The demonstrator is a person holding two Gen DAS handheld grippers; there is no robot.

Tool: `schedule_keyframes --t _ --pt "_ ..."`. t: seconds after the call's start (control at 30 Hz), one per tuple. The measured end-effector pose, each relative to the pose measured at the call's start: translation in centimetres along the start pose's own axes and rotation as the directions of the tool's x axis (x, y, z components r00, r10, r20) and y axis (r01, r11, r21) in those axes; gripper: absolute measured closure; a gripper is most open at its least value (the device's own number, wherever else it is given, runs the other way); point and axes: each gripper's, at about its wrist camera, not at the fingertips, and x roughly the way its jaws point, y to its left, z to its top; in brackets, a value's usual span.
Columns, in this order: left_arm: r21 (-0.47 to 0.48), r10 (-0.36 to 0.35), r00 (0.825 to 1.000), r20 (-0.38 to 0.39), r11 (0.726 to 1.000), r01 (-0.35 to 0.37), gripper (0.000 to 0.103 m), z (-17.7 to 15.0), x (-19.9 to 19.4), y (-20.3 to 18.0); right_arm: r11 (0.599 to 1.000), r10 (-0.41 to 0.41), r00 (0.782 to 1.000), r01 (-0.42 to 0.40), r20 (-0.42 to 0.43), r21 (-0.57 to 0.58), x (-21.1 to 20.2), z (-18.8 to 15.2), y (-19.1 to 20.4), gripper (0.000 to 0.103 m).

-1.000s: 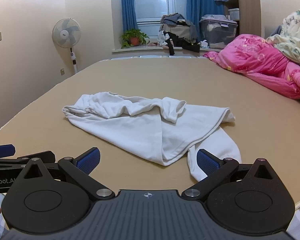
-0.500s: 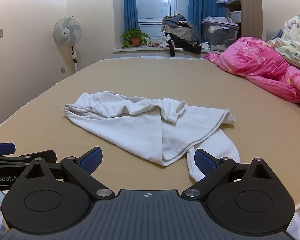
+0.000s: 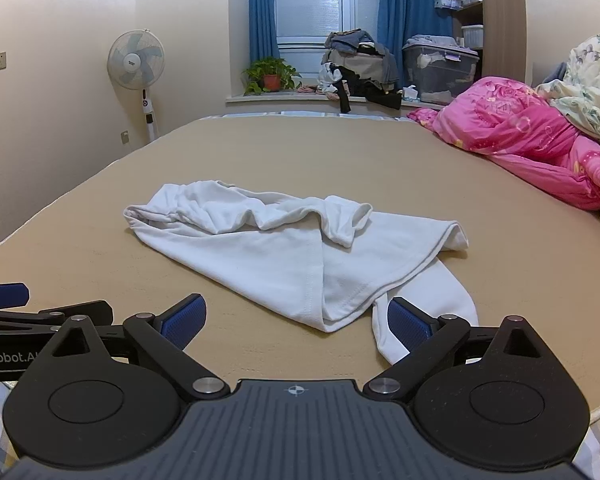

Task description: Fold small clothes

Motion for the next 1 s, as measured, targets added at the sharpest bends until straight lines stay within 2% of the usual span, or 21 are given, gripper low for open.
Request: schedule_keyframes --t 0.6,0.7,0.77,0.9,1.0 --pt "0.001 0.000 1.000 0.000 1.000 0.000 0.001 0.0 0.0 0.0 1.000 0.000 1.000 0.000 0.004 0.001 0.0 0.1 0.1 0.007" --pt "0.007 0.001 1.000 0.003 1.000 -0.001 0.001 0.0 0.0 0.0 1.000 -0.015 1.000 0.015 0.018 0.003 -0.3 0.5 -0.2 0.016" --pt "0.013 0.006 1.000 0.007 1.000 -0.006 0.001 -0.1 0.2 0.1 0.999 -0.011 1.000 0.011 0.019 0.034 -0.3 1.1 -1.1 0.028" --pt "0.018 0.018 1.000 -0.001 1.000 -0.018 0.001 -0.1 0.7 0.2 0.999 0.010 0.999 -0.012 0.042 0.048 -0.3 4.1 -3.8 0.033" --pt "0.025 0.026 1.000 -0.003 0.999 -0.026 0.001 -0.2 1.1 0.2 0.999 0.049 0.995 -0.047 0.083 -0.028 0.1 6.6 -5.8 0.033"
